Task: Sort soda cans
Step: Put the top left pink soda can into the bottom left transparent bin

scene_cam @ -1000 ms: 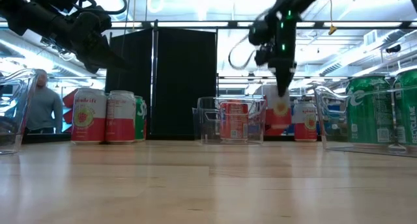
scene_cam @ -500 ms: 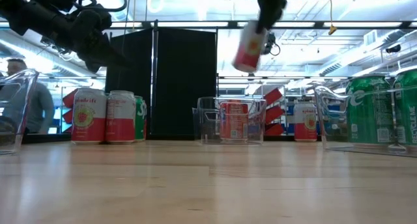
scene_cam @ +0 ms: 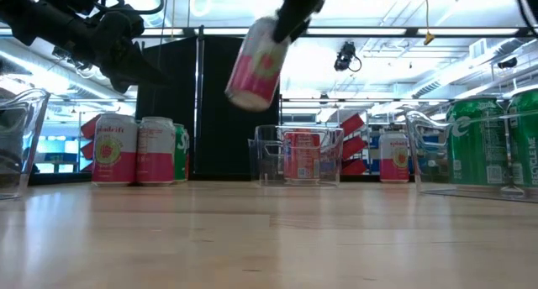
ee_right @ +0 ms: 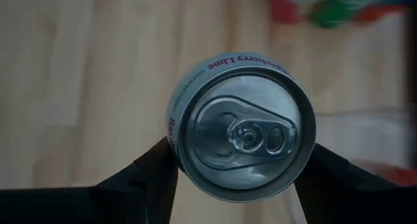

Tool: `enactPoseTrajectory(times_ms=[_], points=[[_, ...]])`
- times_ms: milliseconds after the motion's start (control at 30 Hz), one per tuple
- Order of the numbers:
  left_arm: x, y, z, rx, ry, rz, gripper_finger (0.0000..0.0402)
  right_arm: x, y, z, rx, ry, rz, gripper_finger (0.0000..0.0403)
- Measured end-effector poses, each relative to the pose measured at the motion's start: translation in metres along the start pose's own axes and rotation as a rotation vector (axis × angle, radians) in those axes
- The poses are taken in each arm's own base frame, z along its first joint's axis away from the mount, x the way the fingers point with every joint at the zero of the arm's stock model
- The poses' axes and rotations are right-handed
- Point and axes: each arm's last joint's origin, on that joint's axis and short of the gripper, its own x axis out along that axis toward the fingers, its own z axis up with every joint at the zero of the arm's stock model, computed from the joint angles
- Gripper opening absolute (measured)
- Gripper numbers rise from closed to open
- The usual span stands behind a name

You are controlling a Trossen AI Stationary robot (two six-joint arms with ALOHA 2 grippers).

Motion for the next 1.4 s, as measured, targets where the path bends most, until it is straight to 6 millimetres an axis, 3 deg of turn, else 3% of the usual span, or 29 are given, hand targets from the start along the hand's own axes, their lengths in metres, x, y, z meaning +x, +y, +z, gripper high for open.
enactPoseTrajectory(times_ms=[167, 400, 800, 1400], points=[[0.000, 0.000, 0.000, 0.000, 0.002, 0.000, 0.0010, 0.031, -0.001, 0.020, -0.032, 0.019, 0.055, 0.0239], [0.000, 0.000, -0.001, 0.001, 0.010, 0.001, 0.0010, 0.058, -0.004, 0.040, -0.046, 0.044, 0.055, 0.0239], [0.000, 0.000, -0.001, 0.010, 0.015, 0.000, 0.0010, 0.118, -0.003, 0.033, -0.031, 0.195, 0.056, 0.0239], [0.000, 0.000, -0.002, 0.010, 0.019, -0.003, 0.0010, 0.132, -0.007, 0.036, -0.009, 0.146, 0.014, 0.0239]])
